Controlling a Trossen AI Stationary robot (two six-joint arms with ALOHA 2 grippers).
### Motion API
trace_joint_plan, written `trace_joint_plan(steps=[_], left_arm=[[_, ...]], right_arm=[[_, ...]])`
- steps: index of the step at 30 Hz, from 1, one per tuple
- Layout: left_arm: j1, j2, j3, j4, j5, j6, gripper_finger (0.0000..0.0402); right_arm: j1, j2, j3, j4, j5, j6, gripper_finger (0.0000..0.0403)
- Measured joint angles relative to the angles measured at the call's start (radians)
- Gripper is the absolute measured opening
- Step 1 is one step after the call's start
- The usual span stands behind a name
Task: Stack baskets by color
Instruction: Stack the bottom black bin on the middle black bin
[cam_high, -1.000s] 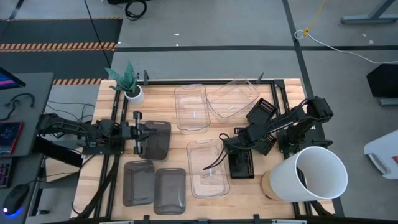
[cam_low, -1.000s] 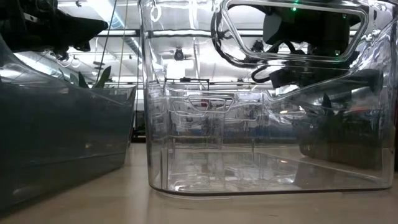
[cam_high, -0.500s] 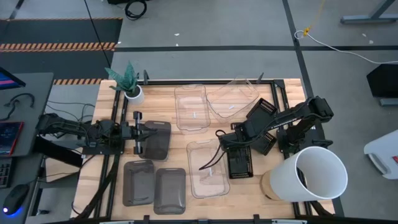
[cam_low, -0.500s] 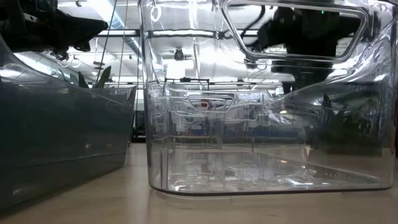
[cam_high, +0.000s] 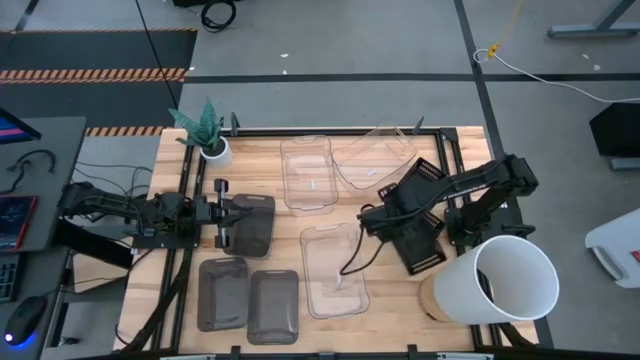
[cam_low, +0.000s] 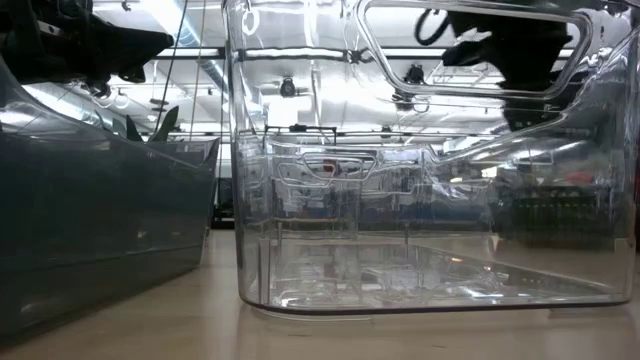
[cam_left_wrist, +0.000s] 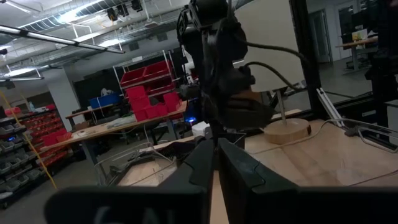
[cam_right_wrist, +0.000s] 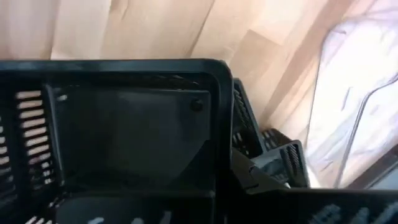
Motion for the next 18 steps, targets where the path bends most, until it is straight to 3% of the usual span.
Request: trace_joint_plan(steps=[11, 18], left_arm=[[0.0, 0.0, 0.0, 0.0, 0.0, 0.0, 0.0026], [0.0, 0.0, 0.0, 0.0, 0.0, 0.0, 0.0032]], right_arm=[[-0.003, -0.051, 0.0, -0.057, 0.034, -0.508, 0.0002], [-0.056, -0.051, -0.075, -0.043, 0.068, -0.578, 0.0002]])
